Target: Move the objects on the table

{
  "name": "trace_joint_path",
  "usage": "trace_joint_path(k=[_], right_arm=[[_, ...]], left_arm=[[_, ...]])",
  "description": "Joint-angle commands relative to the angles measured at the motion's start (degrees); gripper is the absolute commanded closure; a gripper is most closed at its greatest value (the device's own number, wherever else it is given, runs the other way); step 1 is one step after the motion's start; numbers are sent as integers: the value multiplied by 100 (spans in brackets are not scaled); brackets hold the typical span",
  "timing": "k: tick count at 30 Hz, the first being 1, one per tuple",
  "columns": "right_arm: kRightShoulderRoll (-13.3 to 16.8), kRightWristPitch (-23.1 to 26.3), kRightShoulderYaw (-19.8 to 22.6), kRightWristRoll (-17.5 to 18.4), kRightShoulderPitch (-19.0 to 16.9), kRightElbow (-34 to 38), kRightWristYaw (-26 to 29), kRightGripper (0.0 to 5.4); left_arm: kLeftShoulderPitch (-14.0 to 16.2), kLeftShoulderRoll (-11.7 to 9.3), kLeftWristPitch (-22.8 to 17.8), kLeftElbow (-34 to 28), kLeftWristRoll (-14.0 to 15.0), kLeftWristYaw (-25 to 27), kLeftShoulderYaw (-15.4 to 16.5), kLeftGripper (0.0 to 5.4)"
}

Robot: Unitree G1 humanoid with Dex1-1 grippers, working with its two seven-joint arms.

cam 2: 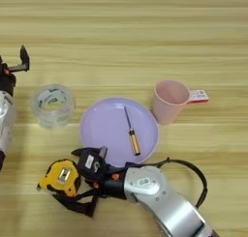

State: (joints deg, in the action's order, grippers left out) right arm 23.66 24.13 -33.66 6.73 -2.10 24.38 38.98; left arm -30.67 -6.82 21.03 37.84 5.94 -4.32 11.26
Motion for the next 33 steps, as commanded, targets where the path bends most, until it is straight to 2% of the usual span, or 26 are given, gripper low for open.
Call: trace_joint_path(k=[1,8,14,26,33], right_arm=[[-12,-4,-28,-113,122,-157,17,0],[-139,-42,-69,-232,213,-550,-12,0],[-385,-183,-67,-473,430,-1055,-139,0],[-640,-169,-147,-672,733,-1324,-74,130],[-901,-99,-176,-743,986,-1609,-139,131]], left_arm=[[-60,1,5,50,-24,-18,18,3],[-69,-3,10,84,-23,-6,16,3],[-77,-2,28,138,-26,4,9,3],[-97,15,50,213,-40,-14,-11,0],[-120,7,69,270,-31,-9,-6,0]])
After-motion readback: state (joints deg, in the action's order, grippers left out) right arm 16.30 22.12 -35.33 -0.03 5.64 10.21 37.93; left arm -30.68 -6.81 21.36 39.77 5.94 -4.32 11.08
